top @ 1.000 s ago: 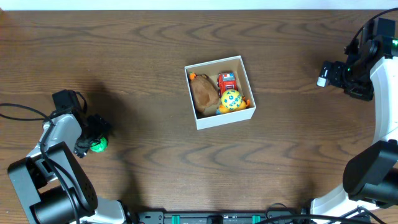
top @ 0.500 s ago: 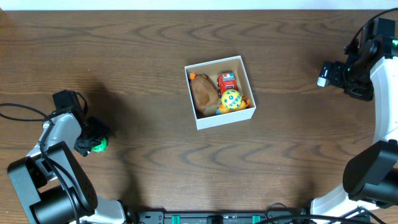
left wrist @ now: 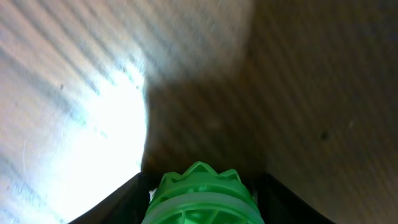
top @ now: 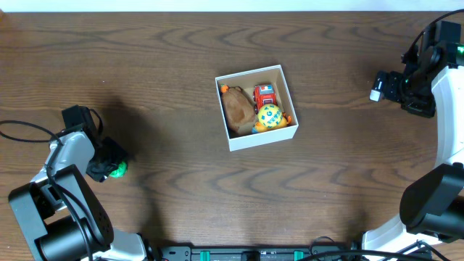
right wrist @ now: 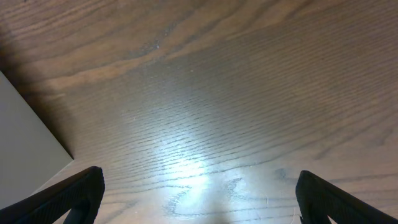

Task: Pack container
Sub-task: 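Lower the left gripper onto the green spiky ball and grasp it, then carry the green ball into the box and release it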

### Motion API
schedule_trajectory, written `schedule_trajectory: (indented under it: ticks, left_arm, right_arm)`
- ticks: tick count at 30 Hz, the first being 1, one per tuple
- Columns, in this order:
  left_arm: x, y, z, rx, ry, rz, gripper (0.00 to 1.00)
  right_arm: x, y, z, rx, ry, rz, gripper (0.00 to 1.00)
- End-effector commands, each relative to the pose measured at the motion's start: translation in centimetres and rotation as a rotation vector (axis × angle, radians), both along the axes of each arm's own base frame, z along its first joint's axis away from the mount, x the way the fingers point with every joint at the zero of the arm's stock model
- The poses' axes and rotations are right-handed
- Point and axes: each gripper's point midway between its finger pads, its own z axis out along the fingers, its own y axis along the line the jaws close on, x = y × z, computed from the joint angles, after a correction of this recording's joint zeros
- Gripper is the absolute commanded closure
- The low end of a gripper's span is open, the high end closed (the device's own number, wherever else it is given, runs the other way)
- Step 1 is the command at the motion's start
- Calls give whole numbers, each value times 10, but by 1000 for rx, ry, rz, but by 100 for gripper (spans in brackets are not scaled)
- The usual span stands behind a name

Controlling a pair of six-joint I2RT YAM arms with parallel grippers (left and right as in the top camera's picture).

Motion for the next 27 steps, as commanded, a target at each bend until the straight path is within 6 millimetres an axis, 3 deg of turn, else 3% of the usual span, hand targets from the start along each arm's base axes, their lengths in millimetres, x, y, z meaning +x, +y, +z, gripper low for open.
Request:
schedule_trajectory:
  ticks: [1, 8, 13, 17, 20, 24, 27]
  left_arm:
    - [1, 3, 3, 8, 19, -11, 49]
    - [40, -7, 62, 66, -120, -93, 59]
    - [78, -44, 121, 96, -269, -228, 59]
    - [115, -116, 180, 53, -452, -463, 60]
    - [128, -171, 215, 55, -549, -651, 60]
    - [131, -254, 248, 40, -689, -902, 60]
    - [121, -306, 254, 15, -750, -1039, 61]
  right_arm:
    - [2, 0, 14, -10, -39, 5, 1]
    - [2, 0, 14, -10, -40, 5, 1]
    - [2, 0, 14, -10, -40, 5, 1]
    - [2, 0, 14, -11, -40, 5, 1]
    - [2, 0, 14, -10, -39, 5, 1]
    - [2, 0, 14, -9, -38, 5, 1]
    - [2, 0, 14, -9, -38, 5, 1]
